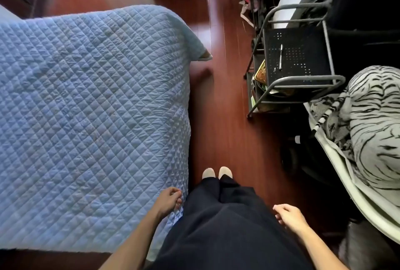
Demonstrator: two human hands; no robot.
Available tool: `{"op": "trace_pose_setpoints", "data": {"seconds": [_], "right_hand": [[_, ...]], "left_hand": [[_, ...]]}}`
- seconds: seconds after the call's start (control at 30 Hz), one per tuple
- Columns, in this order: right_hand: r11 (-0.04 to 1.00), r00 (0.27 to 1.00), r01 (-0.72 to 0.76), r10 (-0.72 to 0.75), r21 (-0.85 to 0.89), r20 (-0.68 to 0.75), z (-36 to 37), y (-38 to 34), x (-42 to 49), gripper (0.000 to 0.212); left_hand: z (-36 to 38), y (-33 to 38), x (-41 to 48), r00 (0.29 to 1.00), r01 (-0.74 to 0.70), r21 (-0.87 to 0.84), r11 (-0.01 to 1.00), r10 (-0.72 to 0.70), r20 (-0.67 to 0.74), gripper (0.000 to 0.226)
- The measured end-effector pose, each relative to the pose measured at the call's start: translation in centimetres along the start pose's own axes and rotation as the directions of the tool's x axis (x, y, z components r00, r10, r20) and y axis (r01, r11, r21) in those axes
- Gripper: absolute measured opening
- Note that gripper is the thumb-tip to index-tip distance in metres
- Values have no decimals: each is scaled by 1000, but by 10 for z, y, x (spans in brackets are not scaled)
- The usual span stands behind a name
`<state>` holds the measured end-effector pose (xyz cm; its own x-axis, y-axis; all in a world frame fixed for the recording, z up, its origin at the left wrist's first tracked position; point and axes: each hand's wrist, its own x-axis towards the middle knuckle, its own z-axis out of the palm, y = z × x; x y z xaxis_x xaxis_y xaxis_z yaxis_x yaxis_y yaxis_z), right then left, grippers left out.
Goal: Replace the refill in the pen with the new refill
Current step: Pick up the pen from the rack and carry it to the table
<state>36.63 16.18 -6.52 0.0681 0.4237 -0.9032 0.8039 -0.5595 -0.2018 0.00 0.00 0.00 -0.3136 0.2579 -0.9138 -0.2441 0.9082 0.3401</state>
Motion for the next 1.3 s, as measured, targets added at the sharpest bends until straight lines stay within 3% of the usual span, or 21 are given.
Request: {"op": "trace_pose_setpoints", "data": {"seconds": [0.13, 0.53, 0.67, 0.8, 1.07, 1.17, 1.3], "right_hand": [[994, 999, 40, -38, -104, 19, -7, -38, 14, 25], [939, 937, 343, -344, -32, -52, -26, -282, 60, 16], [956, 953, 294, -293, -3, -81, -30, -323, 69, 16], [982, 978, 187, -186, 4, -96, -37, -328, 78, 17], [998, 993, -61, 62, 13, -104, -58, -330, 99, 18], [990, 989, -99, 108, 98, -97, -71, -358, 113, 20], [990, 990, -65, 80, 128, -116, -99, -424, 137, 20]], "left_hand": [[-8, 7, 6, 999, 42, 35, 998, -41, -21, 15], [-68, 44, 58, 987, 161, 102, 982, -156, -48, 18], [-106, 100, 89, 992, 126, 196, 973, -122, -32, 26], [-134, 193, 127, 995, 97, 116, 988, -94, -27, 20], [-145, 398, 192, 989, -146, 155, 977, 148, -3, 21], [-135, 455, 206, 978, -209, 168, 963, 208, 25, 20], [-130, 502, 210, 983, -181, 258, 949, 173, 53, 14]]}}
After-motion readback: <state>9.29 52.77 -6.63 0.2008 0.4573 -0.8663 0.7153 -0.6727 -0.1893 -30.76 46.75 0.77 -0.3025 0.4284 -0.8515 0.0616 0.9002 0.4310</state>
